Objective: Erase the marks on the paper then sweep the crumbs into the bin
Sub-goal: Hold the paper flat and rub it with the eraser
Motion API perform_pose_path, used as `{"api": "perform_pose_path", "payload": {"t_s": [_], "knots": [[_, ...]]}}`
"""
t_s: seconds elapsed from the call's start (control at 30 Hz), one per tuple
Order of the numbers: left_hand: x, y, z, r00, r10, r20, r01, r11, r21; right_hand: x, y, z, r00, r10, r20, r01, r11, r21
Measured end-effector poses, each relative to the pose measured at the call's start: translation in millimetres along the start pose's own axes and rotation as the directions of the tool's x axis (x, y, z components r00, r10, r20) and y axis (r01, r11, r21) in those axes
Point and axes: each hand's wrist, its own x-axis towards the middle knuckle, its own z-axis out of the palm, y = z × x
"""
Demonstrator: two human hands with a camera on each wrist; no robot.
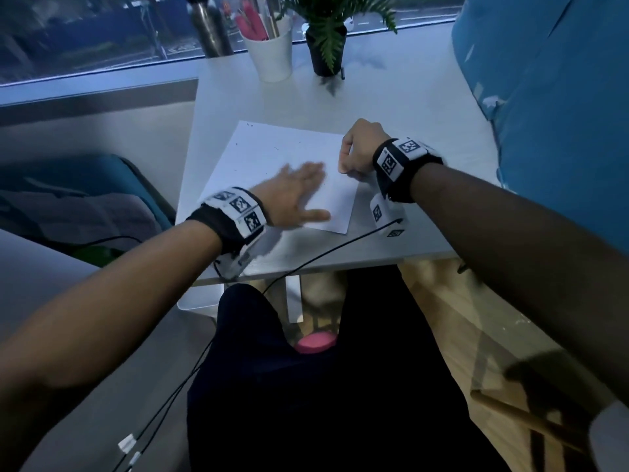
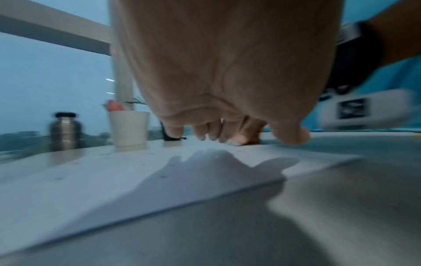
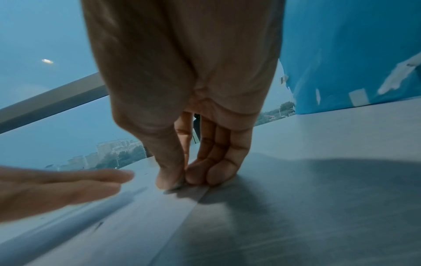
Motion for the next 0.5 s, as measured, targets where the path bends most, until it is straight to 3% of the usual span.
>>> {"api": "perform_pose_path", "payload": {"t_s": [0.07, 0.1, 0.17, 0.23, 0.37, 0.5], "knots": [[-3.1, 19.8, 8.2, 0.980, 0.190, 0.059, -0.185, 0.980, -0.078, 2.0, -0.9, 1.3, 1.000, -0.022, -0.012, 0.022, 1.000, -0.022], [-3.1, 22.9, 12.0, 0.972, 0.216, 0.094, -0.206, 0.973, -0.103, 2.7, -1.4, 1.4, 0.999, -0.031, -0.016, 0.031, 0.999, -0.035], [-0.2, 13.2, 15.2, 0.980, 0.153, 0.129, -0.139, 0.984, -0.110, 4.1, -1.4, 0.4, 1.000, -0.020, -0.003, 0.020, 0.999, -0.026], [0.2, -5.3, 11.9, 0.991, -0.002, 0.134, 0.015, 0.996, -0.093, 4.5, -0.9, -0.5, 1.000, -0.004, 0.014, 0.004, 1.000, -0.008], [-0.1, -27.3, -5.2, 0.957, -0.261, 0.126, 0.262, 0.965, 0.012, 3.2, -3.3, 1.0, 1.000, -0.030, 0.001, 0.030, 0.998, -0.049], [5.4, -17.9, -7.5, 0.988, -0.148, 0.036, 0.151, 0.981, -0.121, 3.3, -3.5, 5.9, 0.999, -0.047, -0.020, 0.045, 0.996, -0.077]]}}
